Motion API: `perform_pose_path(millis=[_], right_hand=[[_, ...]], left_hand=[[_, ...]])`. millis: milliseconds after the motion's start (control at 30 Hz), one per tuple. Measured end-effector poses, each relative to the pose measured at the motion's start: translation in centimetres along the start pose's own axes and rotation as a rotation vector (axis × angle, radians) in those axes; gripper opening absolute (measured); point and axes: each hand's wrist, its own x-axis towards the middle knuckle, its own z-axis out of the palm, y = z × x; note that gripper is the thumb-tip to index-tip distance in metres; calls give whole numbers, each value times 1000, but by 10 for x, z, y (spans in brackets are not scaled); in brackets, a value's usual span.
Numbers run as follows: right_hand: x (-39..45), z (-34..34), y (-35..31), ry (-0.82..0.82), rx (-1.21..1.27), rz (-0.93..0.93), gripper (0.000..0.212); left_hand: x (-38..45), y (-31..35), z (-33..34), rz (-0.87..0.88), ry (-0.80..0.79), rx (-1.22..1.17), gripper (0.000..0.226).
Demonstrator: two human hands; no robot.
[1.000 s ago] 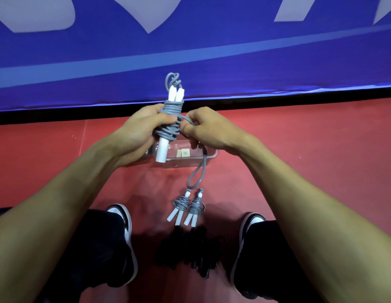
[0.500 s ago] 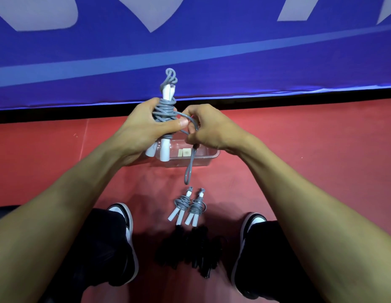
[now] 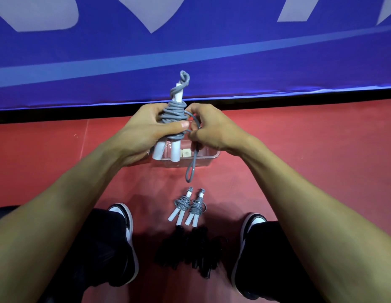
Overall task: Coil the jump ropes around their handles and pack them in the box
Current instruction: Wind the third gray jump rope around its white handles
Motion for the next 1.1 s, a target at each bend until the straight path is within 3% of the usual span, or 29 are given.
perform_pose_path(millis=[67,200,400,600,867,967,1100], right_hand=[[1,2,0,-8,3,-14,30],[4,5,0,15,-6,-22,31],[0,0,-2,26,47,-10,31],[0,1,-5,20,52,2,35],[0,-2,-6,61,94,69,26],[-2,-2,-8,55,189,83,28],[-4,-3,-6,56,197,102,30]], left_hand=[[1,-1,0,22,62,12,29],[1,-2,1,34,163,101,43],[2,-4,-2,13,159,177,59],[1,-5,1,71,209,190,42],[1,-4,1,44,109,-135,45],[1,-3,0,37,-2,-187,54],[0,-1,0,33,-110,-184,43]])
